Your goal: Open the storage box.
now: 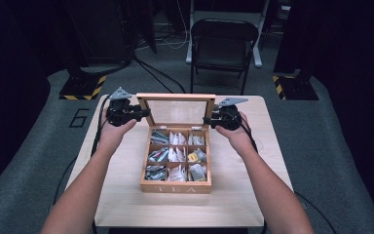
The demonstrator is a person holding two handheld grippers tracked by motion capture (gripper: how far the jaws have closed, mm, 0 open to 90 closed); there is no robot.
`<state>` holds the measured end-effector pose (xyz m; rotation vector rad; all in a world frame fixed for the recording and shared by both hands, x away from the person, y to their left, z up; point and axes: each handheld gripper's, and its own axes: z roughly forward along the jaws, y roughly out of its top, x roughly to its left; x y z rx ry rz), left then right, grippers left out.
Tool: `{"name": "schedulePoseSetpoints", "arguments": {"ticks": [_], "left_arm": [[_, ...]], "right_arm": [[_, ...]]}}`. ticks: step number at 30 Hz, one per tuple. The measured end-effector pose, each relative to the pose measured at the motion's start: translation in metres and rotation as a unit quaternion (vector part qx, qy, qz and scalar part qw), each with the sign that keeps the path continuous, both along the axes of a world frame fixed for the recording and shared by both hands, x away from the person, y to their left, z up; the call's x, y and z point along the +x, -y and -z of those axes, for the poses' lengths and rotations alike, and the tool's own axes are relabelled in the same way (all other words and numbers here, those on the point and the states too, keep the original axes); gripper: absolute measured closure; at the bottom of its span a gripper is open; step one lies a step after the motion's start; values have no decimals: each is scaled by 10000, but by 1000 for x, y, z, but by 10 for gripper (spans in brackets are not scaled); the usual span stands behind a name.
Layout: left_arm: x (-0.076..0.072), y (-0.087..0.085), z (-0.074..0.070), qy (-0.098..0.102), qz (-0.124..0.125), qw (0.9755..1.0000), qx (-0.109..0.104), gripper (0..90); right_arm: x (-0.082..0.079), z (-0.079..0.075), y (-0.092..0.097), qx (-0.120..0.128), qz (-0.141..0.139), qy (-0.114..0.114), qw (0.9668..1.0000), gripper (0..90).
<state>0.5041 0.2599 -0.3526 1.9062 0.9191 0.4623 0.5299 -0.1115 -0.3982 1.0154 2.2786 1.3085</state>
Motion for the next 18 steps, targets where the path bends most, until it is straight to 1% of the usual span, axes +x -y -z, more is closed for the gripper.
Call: {"name": "schedulePoseSetpoints", "arguments": {"ticks": [4,7,9,10,13,16,18], "left_arm": [[0,0,0,13,-19,10000,-14,613],[0,0,1,26,-24,10000,-15,613],[0,-1,2,-5,-34,10000,-39,609],[0,-1,2,-29,-30,10000,-18,606],[-1,-3,4,-16,-47,10000,-38,599],[-2,-7,6,-45,-115,9999,-72,586],[-3,-9,7,-76,-115,9999,-88,585]], "right_arm": [[0,0,0,-13,-9,7,10000,609],[1,-1,0,-63,-55,64,9999,616],[1,-1,-1,-73,-38,36,10000,619],[1,-2,-1,-96,-51,33,9999,621],[3,-4,-3,-187,-53,16,9998,629],[4,-5,-3,-190,-45,-22,9998,631],[6,-6,-2,-190,-65,-31,9998,631]]}}
